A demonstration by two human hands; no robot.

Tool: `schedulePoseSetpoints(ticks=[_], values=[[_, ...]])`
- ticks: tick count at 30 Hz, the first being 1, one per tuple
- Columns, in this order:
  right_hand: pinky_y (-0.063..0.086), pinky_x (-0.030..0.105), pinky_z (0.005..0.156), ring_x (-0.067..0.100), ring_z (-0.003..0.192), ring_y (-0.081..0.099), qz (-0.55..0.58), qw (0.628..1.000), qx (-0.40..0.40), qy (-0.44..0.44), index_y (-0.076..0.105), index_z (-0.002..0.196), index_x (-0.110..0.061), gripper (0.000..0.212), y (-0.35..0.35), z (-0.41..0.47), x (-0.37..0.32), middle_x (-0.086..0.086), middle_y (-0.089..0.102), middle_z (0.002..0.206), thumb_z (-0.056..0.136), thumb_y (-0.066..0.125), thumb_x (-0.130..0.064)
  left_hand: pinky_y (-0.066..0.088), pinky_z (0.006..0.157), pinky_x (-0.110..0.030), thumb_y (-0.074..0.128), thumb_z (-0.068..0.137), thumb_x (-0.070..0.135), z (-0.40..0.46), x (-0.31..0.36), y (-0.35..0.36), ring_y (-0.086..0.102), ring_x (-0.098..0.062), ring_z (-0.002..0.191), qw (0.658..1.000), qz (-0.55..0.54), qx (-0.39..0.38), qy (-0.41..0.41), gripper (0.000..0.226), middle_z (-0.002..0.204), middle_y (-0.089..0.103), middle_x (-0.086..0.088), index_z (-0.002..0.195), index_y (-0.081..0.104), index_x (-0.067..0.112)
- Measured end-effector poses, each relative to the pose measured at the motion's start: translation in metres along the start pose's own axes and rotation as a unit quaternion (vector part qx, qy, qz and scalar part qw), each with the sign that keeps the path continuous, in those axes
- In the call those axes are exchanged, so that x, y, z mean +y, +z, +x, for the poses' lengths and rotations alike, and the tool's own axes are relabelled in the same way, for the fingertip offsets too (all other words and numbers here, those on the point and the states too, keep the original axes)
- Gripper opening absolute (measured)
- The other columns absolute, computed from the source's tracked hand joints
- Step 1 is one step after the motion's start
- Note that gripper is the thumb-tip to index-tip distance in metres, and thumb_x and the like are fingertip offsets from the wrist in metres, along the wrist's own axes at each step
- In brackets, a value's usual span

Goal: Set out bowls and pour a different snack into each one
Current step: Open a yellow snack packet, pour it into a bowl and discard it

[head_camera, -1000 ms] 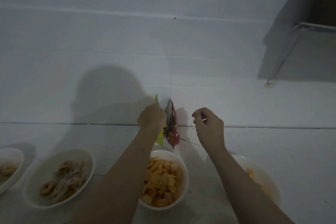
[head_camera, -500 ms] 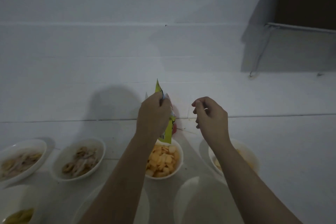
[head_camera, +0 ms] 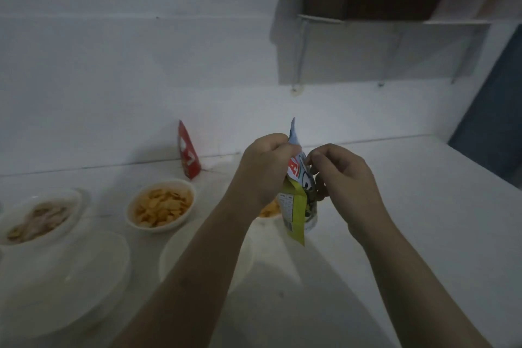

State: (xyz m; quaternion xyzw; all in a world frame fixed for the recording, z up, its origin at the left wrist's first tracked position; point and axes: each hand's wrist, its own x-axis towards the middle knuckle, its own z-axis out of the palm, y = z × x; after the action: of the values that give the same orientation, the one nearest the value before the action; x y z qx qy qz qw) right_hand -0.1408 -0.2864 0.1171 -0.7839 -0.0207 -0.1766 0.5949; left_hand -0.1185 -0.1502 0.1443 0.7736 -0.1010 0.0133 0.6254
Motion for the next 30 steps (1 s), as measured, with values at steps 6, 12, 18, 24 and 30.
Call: schedulePoseSetpoints(ticks=[6, 12, 18, 24, 30], values=[[0.053, 0.044, 0.064, 0.014, 0.063, 0.057, -0.029, 0.995, -0.026, 0.089, 0.065, 0.077, -0.009, 0.024, -0.069, -0.030, 0.062, 0.002, 0.064, 0.068, 0.094, 0.051, -0.019, 0.043, 0.066, -0.035, 0.054, 0.092, 0.019, -0.019, -0.041, 0.097, 0.056, -0.022, 0.068, 0.997, 0.004, -0.050, -0.053, 0.026, 0.078, 0.061, -0.025, 0.082, 0.059, -0.004], [0.055, 0.049, 0.068, 0.022, 0.069, 0.059, -0.012, 0.984, -0.064, 0.168, 0.066, 0.082, -0.006, 0.025, -0.101, -0.044, 0.103, 0.014, 0.065, 0.078, 0.095, 0.050, -0.019, 0.055, 0.083, -0.041, 0.056, 0.096, 0.030, -0.037, -0.073, 0.143, 0.065, -0.018, 0.072, 0.985, -0.020, -0.121, -0.120, 0.026, 0.072, 0.067, -0.005, 0.078, 0.064, 0.013], [0.043, 0.027, 0.053, 0.014, 0.057, 0.053, 0.006, 0.984, -0.086, 0.156, 0.063, 0.083, -0.003, 0.022, -0.115, -0.039, 0.106, 0.003, 0.062, 0.070, 0.094, 0.052, -0.019, 0.036, 0.054, -0.021, 0.049, 0.099, 0.035, -0.028, -0.063, 0.146, 0.042, -0.011, 0.051, 0.987, 0.024, -0.113, -0.112, 0.037, 0.054, 0.045, 0.008, 0.067, 0.047, 0.017], [0.047, 0.022, 0.058, 0.006, 0.059, 0.057, 0.010, 0.983, -0.119, 0.140, 0.061, 0.078, -0.017, 0.028, -0.112, -0.037, 0.110, -0.006, 0.062, 0.070, 0.099, 0.052, -0.032, 0.037, 0.069, -0.033, 0.041, 0.102, 0.029, -0.029, -0.065, 0.145, 0.040, -0.018, 0.065, 0.983, 0.006, -0.137, -0.124, 0.029, 0.063, 0.044, 0.002, 0.079, 0.049, 0.014], [0.044, 0.016, 0.052, 0.002, 0.058, 0.056, -0.006, 0.976, -0.162, 0.145, 0.056, 0.075, -0.020, 0.034, -0.109, -0.035, 0.104, -0.011, 0.059, 0.066, 0.102, 0.046, -0.040, 0.042, 0.069, -0.033, 0.040, 0.102, 0.032, -0.030, -0.065, 0.140, 0.047, -0.016, 0.066, 0.983, 0.047, -0.133, -0.115, 0.036, 0.069, 0.050, -0.001, 0.081, 0.056, 0.008]])
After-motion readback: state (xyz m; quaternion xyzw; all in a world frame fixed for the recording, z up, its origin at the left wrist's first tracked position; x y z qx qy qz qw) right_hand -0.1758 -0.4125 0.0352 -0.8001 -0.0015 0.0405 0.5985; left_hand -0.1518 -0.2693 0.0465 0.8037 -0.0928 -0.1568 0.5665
